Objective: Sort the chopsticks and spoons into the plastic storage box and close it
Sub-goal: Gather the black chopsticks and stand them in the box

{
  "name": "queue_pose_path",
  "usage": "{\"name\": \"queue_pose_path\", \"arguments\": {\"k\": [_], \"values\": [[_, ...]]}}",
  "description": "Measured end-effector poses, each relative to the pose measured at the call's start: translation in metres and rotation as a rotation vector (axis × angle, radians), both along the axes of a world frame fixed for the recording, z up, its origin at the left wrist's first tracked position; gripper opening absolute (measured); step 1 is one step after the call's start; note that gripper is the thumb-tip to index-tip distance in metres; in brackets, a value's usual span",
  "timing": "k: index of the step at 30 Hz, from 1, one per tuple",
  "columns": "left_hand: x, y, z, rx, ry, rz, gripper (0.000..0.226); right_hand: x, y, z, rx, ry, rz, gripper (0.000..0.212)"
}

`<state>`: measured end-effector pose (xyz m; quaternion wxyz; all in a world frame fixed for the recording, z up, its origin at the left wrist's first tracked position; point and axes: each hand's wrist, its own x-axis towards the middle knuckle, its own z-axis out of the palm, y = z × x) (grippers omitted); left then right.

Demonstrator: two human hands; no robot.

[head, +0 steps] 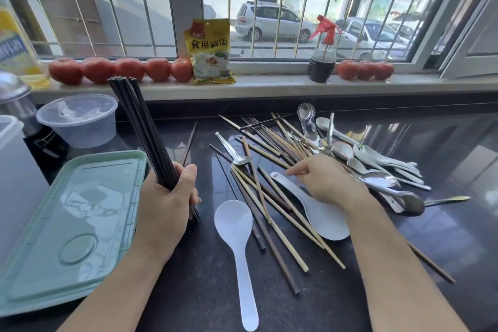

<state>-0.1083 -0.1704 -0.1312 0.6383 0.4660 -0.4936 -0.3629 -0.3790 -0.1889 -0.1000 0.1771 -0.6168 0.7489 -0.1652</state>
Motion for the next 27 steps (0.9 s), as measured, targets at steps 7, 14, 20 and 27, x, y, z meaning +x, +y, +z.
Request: {"name": "queue_pose_path", "arguments": {"k": [7, 14, 20, 27], "values": [[0.000, -0.001, -0.003, -0.008, -0.017, -0.003, 0.024, -0.002, -0.020, -0.006, -0.135, 0.264, -0.174, 0.042], [-0.001, -0.006, -0.002, -0.004, -0.042, -0.005, 0.025, 0.012, -0.043, -0.004, -0.189, 0.363, -0.147, 0.024], [0.002, -0.007, -0.004, -0.002, -0.013, -0.007, 0.026, 0.035, -0.069, 0.008, -0.065, 0.538, -0.082, 0.018], [0.002, -0.003, -0.001, 0.005, -0.045, -0.066, 0.025, 0.046, -0.067, 0.021, 0.044, 0.554, 0.005, 0.015]]}}
